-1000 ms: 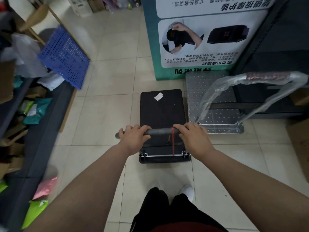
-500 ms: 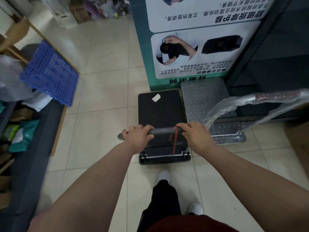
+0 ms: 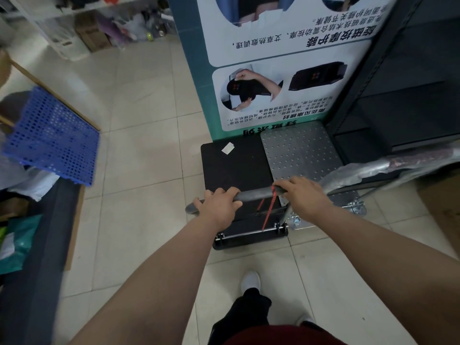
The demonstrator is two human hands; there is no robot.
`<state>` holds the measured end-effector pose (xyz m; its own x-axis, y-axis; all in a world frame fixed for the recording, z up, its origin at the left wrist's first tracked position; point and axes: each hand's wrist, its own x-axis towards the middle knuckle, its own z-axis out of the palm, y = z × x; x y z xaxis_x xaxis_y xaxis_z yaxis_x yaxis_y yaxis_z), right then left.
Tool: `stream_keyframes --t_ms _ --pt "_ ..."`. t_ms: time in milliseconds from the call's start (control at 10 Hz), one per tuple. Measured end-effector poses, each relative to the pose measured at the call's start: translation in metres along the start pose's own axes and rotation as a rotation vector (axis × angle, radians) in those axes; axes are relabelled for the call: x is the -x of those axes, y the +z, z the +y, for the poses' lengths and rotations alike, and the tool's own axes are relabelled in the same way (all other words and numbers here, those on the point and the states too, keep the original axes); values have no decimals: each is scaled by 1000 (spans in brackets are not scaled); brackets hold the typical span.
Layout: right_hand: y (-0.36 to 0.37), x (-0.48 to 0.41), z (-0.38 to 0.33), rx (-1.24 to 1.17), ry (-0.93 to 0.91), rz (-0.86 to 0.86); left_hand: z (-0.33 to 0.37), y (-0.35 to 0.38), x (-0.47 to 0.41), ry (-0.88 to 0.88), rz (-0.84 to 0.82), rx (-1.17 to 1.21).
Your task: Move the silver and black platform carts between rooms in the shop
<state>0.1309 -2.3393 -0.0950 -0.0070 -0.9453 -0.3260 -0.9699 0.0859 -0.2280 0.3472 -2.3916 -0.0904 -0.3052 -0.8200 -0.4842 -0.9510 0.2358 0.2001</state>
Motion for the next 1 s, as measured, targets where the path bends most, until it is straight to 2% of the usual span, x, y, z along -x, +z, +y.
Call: stream_keyframes --t_ms 500,600,800,1000 --pt "6 -3 -1 -59 15 64 -1 -4 -6 9 -12 7" --pt "2 1 -1 -65 56 51 -2 -6 -6 -10 -2 91" --pt "-12 30 19 -70 71 32 14 -7 11 -33 159 118" --pt "-28 78 54 -31 -14 -31 70 2 46 -10 264 98"
